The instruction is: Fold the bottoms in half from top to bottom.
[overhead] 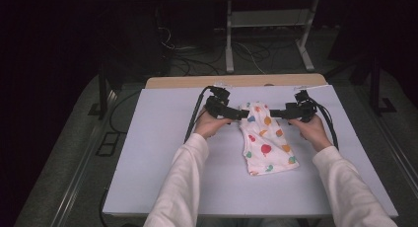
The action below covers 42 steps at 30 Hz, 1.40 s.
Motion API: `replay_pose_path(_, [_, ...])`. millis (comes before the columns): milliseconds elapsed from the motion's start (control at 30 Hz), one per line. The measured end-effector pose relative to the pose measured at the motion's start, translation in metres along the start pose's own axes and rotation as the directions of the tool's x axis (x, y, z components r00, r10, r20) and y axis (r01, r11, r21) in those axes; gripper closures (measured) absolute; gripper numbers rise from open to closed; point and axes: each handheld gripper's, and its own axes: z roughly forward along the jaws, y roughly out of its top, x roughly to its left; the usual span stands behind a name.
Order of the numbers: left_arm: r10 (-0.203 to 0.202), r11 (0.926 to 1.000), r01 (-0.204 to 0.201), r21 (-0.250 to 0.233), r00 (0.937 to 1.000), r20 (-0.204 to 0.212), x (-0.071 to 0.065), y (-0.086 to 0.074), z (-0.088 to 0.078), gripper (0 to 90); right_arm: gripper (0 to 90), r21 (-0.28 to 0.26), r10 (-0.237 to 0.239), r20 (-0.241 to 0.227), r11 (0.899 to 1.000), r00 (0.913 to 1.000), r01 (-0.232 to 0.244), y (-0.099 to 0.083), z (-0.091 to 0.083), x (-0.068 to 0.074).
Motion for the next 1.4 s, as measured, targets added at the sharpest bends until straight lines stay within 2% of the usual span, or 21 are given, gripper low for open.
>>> replay_pose_path(300, [-0.020,0.9996,0.020,0.020,0.9997,-0.016,0.019,0.004,0.004,0.0,0.0,-0.001,0.008,-0.005,1.000,1.0000,-0.008,0.000,0.001,-0.002])
replay_pose_path(467, [-0.055,0.9982,0.056,0.022,0.9984,-0.009,0.028,0.001,0.008,0.0,0.0,0.004,0.017,-0.007,1.000,0.9998,-0.017,0.000,0.003,-0.004])
replay_pose_path(700, [-0.082,0.9959,0.082,0.038,0.9966,0.003,0.036,-0.007,0.022,0.0,0.0,0.015,0.031,-0.006,0.999,0.9995,-0.031,0.002,0.009,-0.008])
replay_pose_path(867, [-0.120,0.9920,0.120,0.041,0.9926,0.016,0.041,-0.013,0.034,0.0,0.0,0.019,0.046,-0.008,0.999,0.9989,-0.046,0.001,0.014,-0.011])
replay_pose_path(1100, [-0.151,0.9881,0.150,0.033,0.9886,0.009,0.045,-0.017,0.047,0.0,2.5,0.022,0.061,-0.002,0.998,0.9981,-0.061,0.003,0.018,-0.017])
replay_pose_path(1167, [-0.167,0.9855,0.166,0.034,0.9860,0.010,0.048,-0.019,0.050,2.4,3.6,0.022,0.067,-0.004,0.998,0.9977,-0.067,0.004,0.019,-0.018])
replay_pose_path(1333, [-0.166,0.9844,0.166,0.059,0.9861,0.004,0.050,-0.023,0.055,9.8,7.9,0.034,0.083,-0.013,0.996,0.9965,-0.082,0.002,0.023,-0.022])
replay_pose_path(1400, [-0.174,0.9834,0.173,0.054,0.9847,0.010,0.050,-0.024,0.056,13.1,12.4,0.035,0.088,-0.013,0.996,0.9960,-0.088,0.001,0.025,-0.023])
